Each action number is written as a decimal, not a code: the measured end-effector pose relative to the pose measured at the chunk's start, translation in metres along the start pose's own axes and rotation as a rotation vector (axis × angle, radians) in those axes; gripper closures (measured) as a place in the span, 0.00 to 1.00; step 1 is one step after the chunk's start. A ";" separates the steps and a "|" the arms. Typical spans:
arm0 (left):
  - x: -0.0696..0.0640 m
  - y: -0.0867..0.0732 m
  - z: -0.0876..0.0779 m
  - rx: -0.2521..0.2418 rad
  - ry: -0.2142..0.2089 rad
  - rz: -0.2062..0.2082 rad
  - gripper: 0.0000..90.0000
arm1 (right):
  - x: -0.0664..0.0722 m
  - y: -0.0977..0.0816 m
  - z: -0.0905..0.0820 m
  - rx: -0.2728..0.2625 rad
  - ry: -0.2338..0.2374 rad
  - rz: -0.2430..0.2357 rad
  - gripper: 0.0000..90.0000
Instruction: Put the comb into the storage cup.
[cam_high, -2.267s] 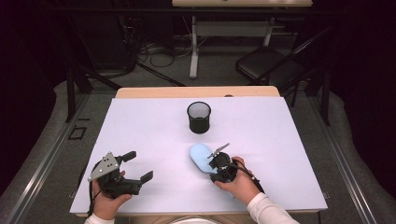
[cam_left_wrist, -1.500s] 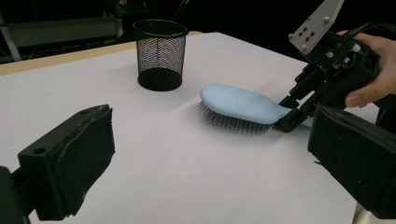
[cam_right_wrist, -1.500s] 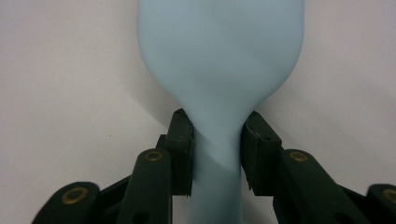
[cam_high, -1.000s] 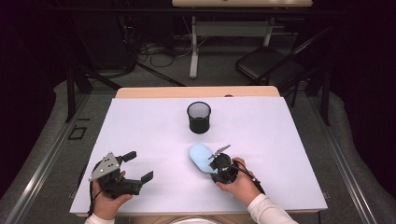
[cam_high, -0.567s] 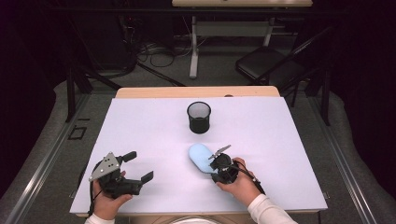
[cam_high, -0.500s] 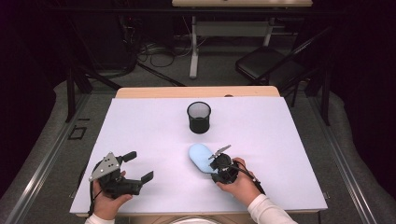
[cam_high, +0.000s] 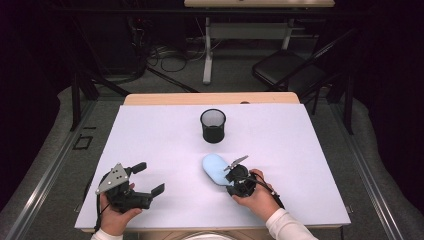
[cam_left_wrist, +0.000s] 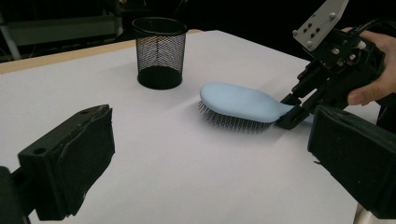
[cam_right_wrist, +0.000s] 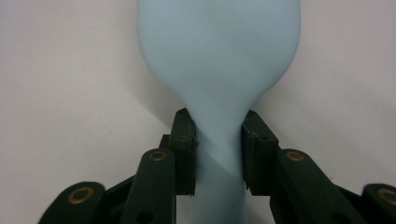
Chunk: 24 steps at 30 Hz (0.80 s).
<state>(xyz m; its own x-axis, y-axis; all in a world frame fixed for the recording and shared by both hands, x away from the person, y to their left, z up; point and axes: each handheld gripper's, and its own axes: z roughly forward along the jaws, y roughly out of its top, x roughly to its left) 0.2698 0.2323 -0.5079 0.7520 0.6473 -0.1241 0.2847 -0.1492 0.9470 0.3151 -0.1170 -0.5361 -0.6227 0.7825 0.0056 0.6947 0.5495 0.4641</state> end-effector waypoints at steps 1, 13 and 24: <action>0.000 0.000 0.000 0.003 0.003 0.001 0.01 | 0.000 0.000 0.000 -0.002 0.001 -0.001 0.77; 0.000 -0.001 0.000 0.000 0.005 -0.001 0.01 | -0.003 0.001 -0.007 -0.034 0.004 0.010 0.77; 0.001 -0.001 0.001 0.004 0.011 0.000 0.01 | -0.005 0.005 -0.012 -0.076 0.016 -0.006 0.77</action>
<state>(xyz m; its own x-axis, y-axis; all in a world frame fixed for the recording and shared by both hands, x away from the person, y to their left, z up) 0.2707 0.2325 -0.5092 0.7454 0.6555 -0.1213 0.2873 -0.1517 0.9458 0.3170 -0.1214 -0.5231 -0.6328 0.7742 0.0164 0.6620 0.5298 0.5302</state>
